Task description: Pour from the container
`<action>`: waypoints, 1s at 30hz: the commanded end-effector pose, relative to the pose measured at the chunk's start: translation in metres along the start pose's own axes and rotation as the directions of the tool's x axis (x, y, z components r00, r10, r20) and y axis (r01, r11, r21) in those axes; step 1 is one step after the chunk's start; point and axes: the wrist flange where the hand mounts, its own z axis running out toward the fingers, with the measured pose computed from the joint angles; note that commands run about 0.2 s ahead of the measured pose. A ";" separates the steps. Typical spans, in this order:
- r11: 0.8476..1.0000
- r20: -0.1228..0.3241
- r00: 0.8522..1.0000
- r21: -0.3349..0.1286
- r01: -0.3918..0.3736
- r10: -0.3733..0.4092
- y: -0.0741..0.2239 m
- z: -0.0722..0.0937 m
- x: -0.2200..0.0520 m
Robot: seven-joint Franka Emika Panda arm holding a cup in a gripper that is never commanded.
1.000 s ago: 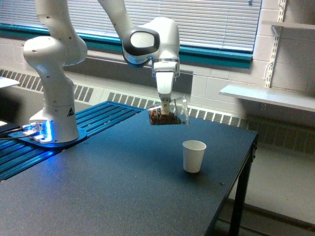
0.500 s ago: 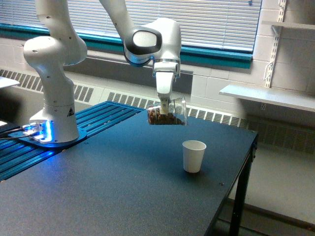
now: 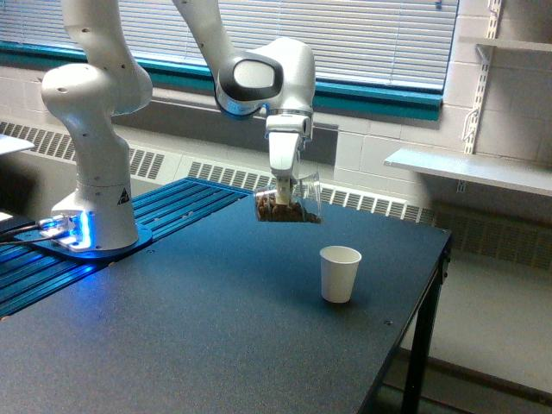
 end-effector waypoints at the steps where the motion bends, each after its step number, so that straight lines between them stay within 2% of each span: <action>1: 0.998 0.007 0.998 -0.018 -0.058 0.058 -0.006 0.002 -0.004; 19: 0.994 0.009 0.995 -0.042 -0.104 0.104 -0.026 0.011 0.001; 30: 0.994 0.020 0.997 -0.073 -0.079 0.080 -0.033 0.010 0.008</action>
